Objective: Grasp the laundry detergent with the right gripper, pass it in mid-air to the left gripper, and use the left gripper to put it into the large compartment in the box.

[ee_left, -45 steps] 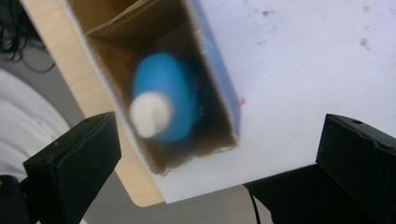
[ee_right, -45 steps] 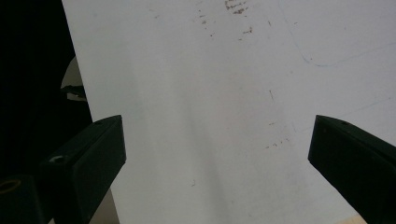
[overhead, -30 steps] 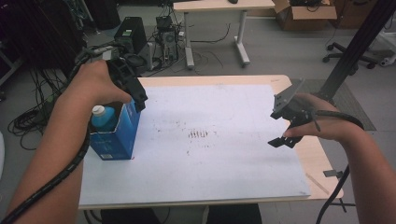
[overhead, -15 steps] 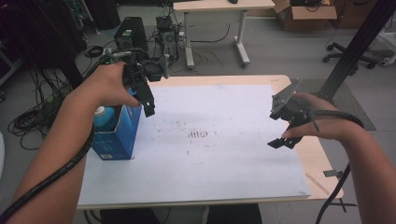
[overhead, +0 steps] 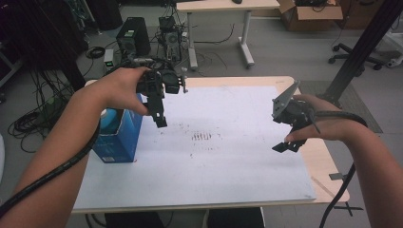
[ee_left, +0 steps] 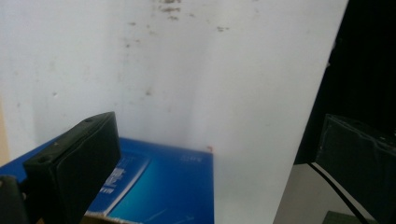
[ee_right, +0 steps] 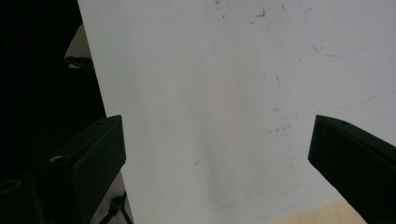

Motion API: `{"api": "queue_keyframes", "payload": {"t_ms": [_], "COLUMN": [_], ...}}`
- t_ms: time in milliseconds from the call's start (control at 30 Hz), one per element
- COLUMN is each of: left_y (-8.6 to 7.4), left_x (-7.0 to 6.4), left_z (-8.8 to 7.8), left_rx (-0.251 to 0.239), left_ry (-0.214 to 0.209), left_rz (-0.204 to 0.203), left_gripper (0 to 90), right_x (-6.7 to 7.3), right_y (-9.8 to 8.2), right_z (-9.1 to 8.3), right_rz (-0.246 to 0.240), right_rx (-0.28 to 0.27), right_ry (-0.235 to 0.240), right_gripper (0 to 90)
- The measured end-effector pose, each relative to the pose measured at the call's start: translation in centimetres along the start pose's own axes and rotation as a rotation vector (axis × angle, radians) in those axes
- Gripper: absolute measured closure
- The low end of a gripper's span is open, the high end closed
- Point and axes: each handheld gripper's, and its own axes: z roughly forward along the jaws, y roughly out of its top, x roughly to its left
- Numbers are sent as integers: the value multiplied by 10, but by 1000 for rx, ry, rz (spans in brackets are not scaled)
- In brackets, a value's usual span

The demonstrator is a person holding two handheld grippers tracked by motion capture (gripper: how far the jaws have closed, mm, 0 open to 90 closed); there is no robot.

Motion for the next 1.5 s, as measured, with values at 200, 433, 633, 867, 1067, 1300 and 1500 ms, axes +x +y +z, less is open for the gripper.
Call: {"api": "queue_keyframes", "payload": {"t_ms": [200,433,633,867,1067,1300,1500], "left_y": [11,25,36,37,35,37,37], "left_x": [-8,-14,-15,-16,-18,-17,-16], "left_z": [-1,0,6,7,5,6,7], "left_rx": [-15,2,20,9,15,11,1], "left_ry": [-36,-49,-60,-52,-49,-51,-51], "left_rz": [66,116,151,151,151,153,157], "left_gripper": [2,2,2,2,2,2,2], "right_x": [-4,-9,-16,-20,-18,-17,-17], "right_y": [2,4,7,8,10,11,11], "right_z": [3,5,8,13,9,9,12], "right_rz": [-12,-26,-33,-29,-32,-36,-31], "right_rx": [10,21,30,54,55,57,58], "right_ry": [4,13,16,28,20,22,25], "right_gripper": [40,41,40,43,43,43,42]}}
